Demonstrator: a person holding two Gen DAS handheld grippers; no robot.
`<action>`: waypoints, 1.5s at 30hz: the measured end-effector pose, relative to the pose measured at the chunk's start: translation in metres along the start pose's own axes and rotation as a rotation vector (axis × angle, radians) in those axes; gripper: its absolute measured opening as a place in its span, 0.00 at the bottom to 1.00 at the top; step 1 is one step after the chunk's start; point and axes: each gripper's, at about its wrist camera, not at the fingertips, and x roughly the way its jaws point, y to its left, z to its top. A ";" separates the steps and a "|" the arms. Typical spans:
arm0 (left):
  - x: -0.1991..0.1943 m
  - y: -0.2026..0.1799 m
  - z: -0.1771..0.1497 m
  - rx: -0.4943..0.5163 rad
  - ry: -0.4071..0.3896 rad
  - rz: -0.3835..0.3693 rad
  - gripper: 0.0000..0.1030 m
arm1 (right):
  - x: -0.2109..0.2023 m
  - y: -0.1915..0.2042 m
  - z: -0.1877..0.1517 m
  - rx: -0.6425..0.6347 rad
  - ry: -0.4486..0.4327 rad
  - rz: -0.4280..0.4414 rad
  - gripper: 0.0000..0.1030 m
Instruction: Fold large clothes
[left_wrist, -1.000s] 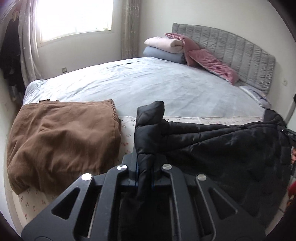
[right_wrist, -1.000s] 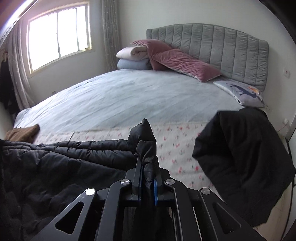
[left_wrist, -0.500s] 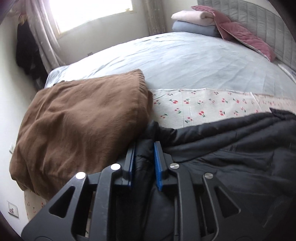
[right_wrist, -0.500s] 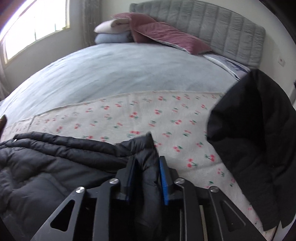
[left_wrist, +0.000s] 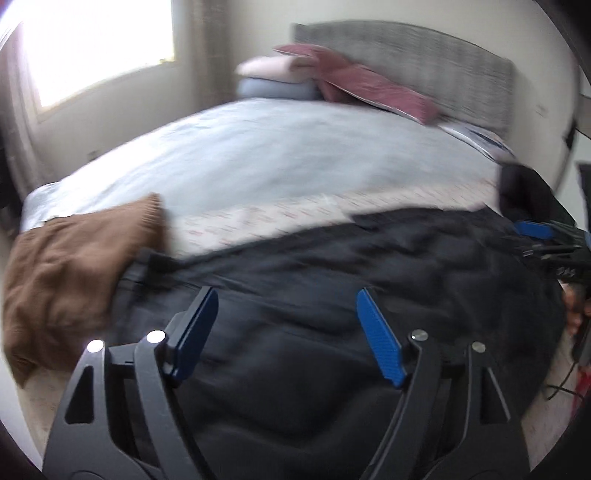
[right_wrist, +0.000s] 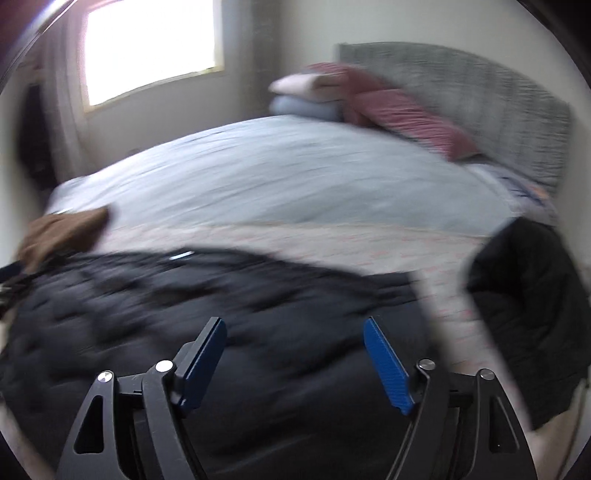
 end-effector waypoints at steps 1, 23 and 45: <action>0.007 -0.007 -0.008 0.012 0.021 -0.026 0.77 | 0.005 0.012 -0.006 -0.015 0.031 0.034 0.76; -0.070 0.028 -0.101 -0.196 0.114 0.051 0.83 | -0.058 -0.029 -0.084 0.081 0.063 -0.089 0.77; -0.101 -0.063 -0.144 -0.160 0.187 0.243 0.99 | -0.113 0.076 -0.145 0.019 0.097 -0.214 0.87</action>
